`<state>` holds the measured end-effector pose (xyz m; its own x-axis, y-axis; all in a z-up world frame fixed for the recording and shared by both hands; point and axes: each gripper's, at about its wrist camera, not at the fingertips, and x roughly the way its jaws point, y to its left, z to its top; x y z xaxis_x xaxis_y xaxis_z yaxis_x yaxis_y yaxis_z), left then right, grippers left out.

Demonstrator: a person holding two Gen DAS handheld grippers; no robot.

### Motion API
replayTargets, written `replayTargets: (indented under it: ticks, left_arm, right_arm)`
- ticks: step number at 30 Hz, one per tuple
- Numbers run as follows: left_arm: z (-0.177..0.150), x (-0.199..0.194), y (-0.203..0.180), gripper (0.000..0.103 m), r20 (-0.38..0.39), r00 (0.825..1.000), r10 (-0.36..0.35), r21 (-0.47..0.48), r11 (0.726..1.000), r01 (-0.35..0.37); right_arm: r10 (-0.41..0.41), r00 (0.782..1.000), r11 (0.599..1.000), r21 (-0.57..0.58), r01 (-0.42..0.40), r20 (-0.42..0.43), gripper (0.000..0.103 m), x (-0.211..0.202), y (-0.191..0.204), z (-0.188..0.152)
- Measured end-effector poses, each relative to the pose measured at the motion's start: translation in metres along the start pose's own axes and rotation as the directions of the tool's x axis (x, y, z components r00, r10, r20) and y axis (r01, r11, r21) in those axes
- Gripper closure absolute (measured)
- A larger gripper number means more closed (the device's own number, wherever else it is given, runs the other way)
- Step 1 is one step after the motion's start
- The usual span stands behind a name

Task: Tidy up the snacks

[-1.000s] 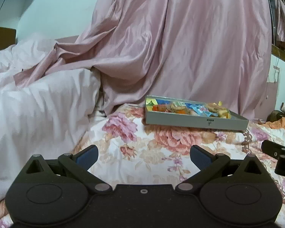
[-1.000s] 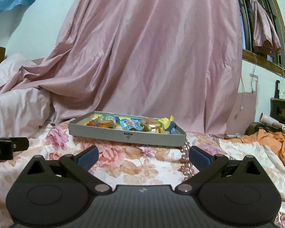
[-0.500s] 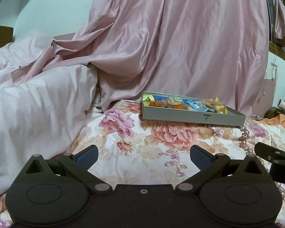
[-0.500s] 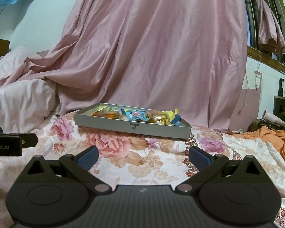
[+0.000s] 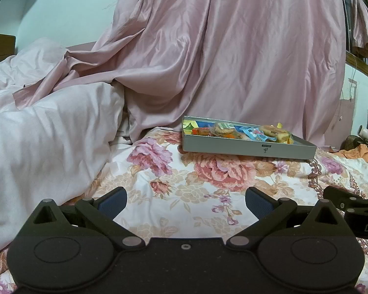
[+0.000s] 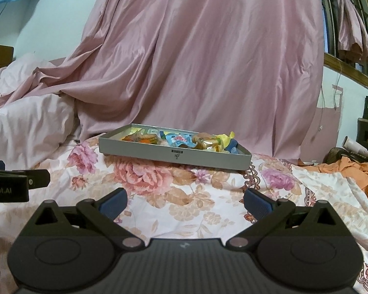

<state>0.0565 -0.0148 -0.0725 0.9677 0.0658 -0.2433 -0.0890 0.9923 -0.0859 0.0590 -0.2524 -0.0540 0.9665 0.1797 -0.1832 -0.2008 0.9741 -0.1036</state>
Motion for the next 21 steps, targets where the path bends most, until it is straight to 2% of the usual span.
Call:
replayTargets:
  ticks: [21]
  left_arm:
    - [-0.0001, -0.0011, -0.0005, 0.001, 0.000, 1.000, 0.001, 0.001, 1.000, -0.001]
  right_arm:
    - [0.001, 1.000, 1.000, 0.000, -0.001, -0.007, 0.000, 0.0008, 0.0007, -0.0011]
